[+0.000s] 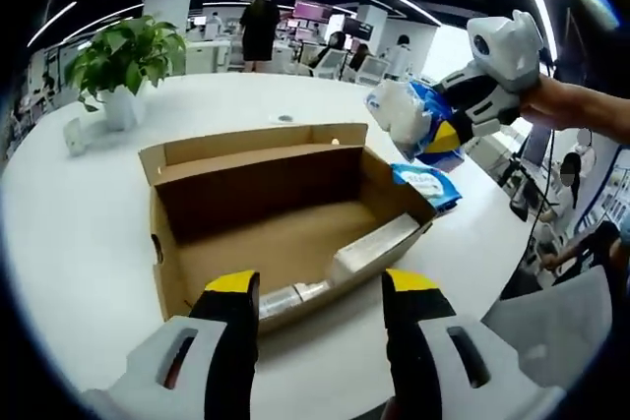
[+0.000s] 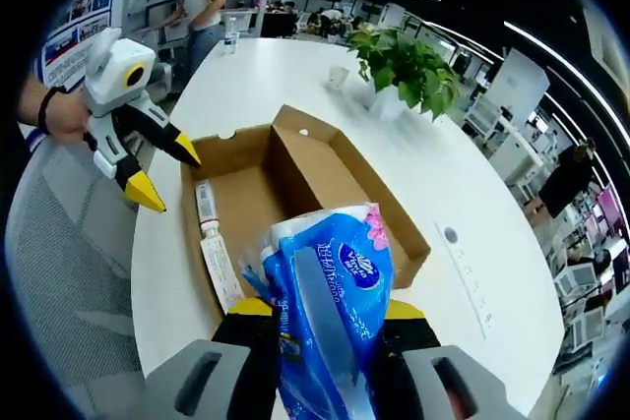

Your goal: Operate the shoe box by opening the lid, removing the specified soft item, and placing it in the target area until the item is outside and the box remains undamaged.

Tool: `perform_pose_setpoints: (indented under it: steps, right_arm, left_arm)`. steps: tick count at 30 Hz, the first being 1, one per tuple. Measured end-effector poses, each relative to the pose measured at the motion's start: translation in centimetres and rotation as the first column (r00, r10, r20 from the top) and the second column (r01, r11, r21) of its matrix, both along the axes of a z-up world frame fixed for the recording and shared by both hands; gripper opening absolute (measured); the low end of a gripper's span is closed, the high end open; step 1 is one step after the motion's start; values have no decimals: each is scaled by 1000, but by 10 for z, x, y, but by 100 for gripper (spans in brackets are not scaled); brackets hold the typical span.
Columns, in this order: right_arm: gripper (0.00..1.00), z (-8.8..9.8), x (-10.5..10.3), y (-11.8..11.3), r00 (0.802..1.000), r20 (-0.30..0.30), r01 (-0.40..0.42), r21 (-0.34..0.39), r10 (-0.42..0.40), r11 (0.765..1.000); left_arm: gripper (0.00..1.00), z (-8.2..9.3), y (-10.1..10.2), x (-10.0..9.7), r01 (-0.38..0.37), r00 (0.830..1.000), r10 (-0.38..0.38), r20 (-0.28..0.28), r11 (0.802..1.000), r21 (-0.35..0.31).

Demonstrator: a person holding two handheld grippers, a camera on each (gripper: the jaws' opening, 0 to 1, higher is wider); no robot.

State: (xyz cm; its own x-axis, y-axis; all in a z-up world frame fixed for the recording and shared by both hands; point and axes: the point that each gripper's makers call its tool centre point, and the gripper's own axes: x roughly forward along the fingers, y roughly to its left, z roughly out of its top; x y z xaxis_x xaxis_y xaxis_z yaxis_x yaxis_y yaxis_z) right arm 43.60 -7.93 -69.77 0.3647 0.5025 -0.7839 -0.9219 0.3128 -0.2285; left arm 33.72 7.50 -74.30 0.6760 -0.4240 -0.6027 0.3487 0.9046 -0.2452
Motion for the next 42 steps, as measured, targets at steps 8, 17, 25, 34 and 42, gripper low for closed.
perform_pose_setpoints:
  steps: [8, 17, 25, 34, 42]
  right_arm:
    - [32, -4, -4, -40, 999, -3, 46, -17, -46, 999]
    - [32, -16, -9, -88, 993, -22, 113, -32, -113, 993]
    - [32, -32, -16, -117, 987, -46, 151, -40, -153, 988]
    - [32, -49, -21, -157, 982, -58, 172, -85, -177, 981]
    - [32, -59, -20, -196, 973, -73, 210, -107, -218, 972]
  left_arm:
    - [51, 6, -16, 3, 26, 999, -25, 25, 999, -26]
    - [52, 11, -24, 5, 55, 998, -53, 45, 998, -24]
    - [52, 18, -27, 7, 74, 995, -74, 73, 997, -11]
    - [53, 18, -28, 6, 86, 993, -86, 79, 996, 10]
    - [53, 15, -25, 6, 75, 994, -76, 73, 997, 13]
